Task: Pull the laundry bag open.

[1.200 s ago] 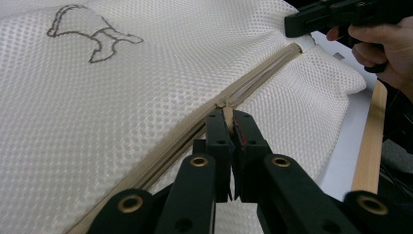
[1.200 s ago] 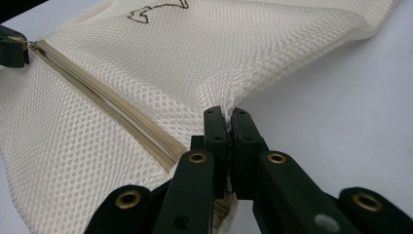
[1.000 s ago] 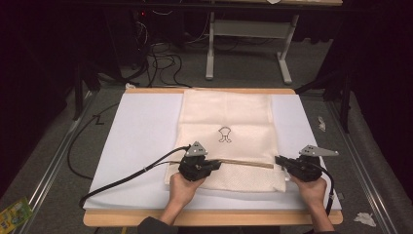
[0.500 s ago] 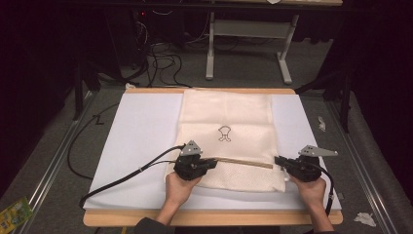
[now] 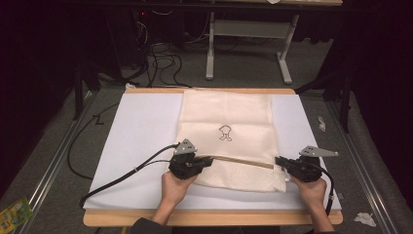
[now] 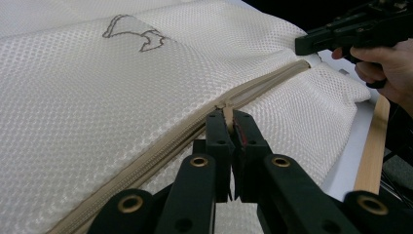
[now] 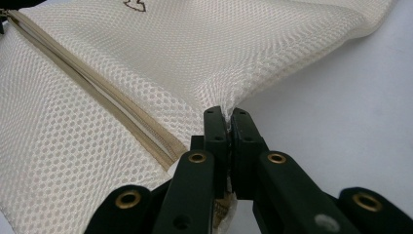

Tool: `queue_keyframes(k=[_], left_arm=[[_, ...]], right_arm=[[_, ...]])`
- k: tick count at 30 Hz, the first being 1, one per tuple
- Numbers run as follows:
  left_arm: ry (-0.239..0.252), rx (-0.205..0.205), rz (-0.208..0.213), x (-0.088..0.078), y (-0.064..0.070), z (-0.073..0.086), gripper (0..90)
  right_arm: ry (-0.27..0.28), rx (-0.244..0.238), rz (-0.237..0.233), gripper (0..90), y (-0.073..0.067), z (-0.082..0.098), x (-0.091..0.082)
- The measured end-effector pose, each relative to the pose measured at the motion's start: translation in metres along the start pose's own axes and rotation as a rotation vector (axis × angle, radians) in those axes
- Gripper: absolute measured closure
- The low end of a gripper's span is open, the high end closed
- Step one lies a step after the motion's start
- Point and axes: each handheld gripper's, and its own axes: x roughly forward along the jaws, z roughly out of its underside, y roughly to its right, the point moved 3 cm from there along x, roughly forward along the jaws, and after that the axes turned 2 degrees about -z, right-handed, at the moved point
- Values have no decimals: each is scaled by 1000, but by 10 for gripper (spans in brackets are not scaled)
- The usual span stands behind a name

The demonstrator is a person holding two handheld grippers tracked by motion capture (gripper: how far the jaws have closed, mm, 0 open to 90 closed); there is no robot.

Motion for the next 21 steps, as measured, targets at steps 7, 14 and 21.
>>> queue_keyframes(k=[7,14,21], left_arm=[[5,-3,-12,-6,-4,0,871],[28,-22,-14,-14,-9,0,871],[32,-24,-6,-17,-11,0,871]], right_arm=[[0,7,2,885,0,0,0],[-2,0,5,884,1,-1,0],[-1,4,2,884,0,-2,0]])
